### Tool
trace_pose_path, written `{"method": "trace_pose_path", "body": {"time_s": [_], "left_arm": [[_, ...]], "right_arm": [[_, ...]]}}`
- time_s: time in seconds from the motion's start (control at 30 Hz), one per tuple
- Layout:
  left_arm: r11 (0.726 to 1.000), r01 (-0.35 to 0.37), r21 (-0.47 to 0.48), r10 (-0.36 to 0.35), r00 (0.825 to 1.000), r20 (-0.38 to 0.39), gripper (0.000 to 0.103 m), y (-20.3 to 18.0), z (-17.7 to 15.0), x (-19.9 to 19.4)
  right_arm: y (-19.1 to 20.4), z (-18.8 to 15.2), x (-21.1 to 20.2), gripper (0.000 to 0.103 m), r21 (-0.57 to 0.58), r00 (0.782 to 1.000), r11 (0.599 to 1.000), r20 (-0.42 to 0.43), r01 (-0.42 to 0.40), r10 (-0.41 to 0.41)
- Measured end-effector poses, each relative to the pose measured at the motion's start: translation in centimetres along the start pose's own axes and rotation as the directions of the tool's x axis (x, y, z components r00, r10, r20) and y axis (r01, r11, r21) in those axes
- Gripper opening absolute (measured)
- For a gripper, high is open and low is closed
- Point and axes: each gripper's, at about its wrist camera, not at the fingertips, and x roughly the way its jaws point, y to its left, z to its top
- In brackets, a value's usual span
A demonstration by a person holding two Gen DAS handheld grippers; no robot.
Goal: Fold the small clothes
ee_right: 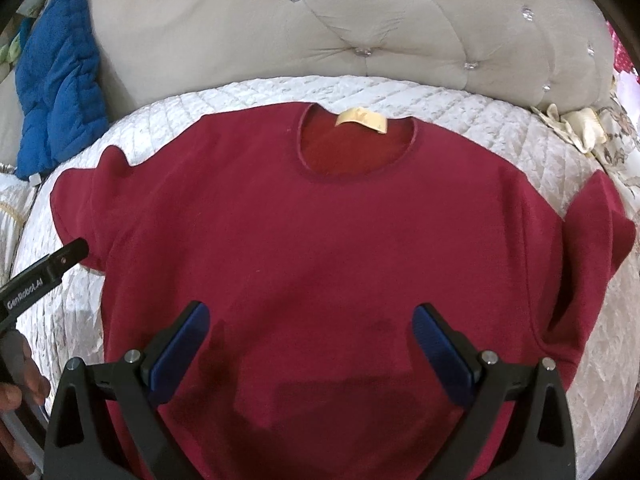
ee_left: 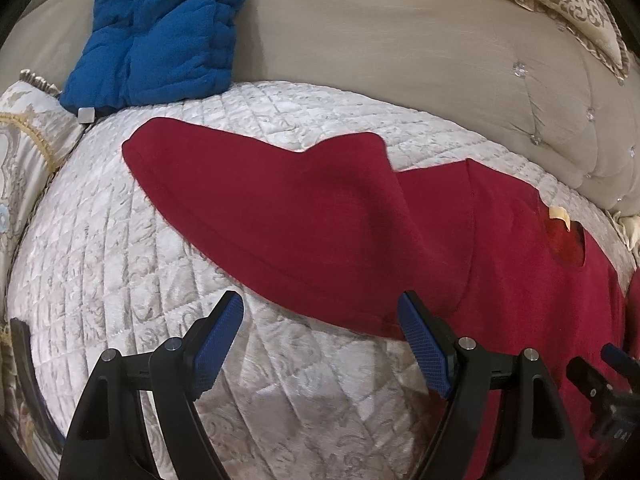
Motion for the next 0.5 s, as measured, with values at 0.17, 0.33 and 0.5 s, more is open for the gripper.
{"method": "trace_pose_path", "body": {"time_s": [0.17,0.33,0.5], "left_arm": [[0.997,-0.015,-0.071,0.013,1.000,-0.015,0.061,3.1,1.3,0.9],[0.983,-0.073,-0.170,0.070,0.997,-0.020,0.061,8.0,3.2,2.4],[0.960,-0.142,-0.243,0.139,0.990,-0.030,0.061,13.2,5.8,4.7]], "right_arm": [[0.8,0.0,0.2,0.103,-0.026,1.000,1.000,-0.001,-0.011,0.011],[1.3,-0.1,0.7,0.103,-0.036,1.000,0.999,-0.008,-0.026,0.026],[2.1,-0.4,0.6,0.103,-0.053,0.998,0.997,-0.020,-0.057,0.056]]}}
